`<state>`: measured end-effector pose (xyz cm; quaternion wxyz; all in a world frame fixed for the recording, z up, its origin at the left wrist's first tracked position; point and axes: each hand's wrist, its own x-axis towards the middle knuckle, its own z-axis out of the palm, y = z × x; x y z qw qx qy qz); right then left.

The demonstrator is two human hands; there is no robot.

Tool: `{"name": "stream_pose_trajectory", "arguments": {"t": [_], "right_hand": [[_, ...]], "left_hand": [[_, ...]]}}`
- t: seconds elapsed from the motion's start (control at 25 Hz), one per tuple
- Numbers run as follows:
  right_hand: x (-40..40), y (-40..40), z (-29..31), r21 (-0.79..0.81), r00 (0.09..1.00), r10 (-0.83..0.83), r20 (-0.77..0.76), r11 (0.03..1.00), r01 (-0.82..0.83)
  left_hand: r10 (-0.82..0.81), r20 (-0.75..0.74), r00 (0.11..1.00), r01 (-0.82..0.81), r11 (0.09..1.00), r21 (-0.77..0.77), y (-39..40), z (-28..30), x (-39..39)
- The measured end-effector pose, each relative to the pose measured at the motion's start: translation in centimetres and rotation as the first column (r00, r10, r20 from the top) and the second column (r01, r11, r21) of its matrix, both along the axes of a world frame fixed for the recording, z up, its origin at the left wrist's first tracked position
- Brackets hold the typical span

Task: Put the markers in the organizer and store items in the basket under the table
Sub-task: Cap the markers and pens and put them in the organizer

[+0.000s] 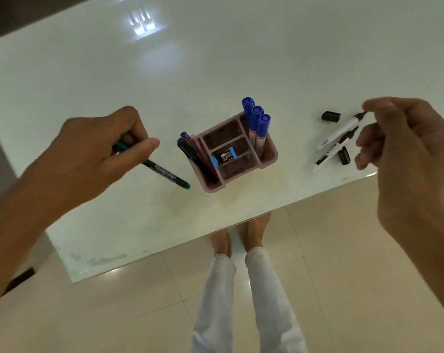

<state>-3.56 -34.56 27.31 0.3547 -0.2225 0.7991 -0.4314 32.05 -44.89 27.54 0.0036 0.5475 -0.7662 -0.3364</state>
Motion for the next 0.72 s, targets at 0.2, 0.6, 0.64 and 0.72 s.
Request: {"name": "stream_pose_trajectory", "arguments": {"t": [0.2, 0.6, 0.64, 0.72], "right_hand": [[-2.0, 2.9, -0.6, 0.103, 0.996, 0.054, -0.070, 0.994, -0.047], [-1.7, 5.9, -1.9, 0.112, 1.000, -0.007, -0.024, 0.994, 0.010], [-1.9, 6.1, -1.9, 0.115, 1.000, -0.015, -0.025, 0.993, 0.018], [-2.6, 6.5, -1.6, 0.126, 0.999, -0.030, -0.028, 0.992, 0.033]], "left_hand": [[-0.210, 0.024, 0.977, 0.211, 0.974, -0.078, 0.8, -3.1, -3.8], [0.036, -0.105, 0.994, -0.053, 0.985, -0.162, 0.7, -0.9, -5.8], [0.010, -0.081, 0.997, -0.023, 0.987, -0.159, 1.2, -1.5, -6.3], [-0.044, -0.036, 0.998, 0.038, 0.986, -0.159, 2.1, -2.8, -7.1]]}}
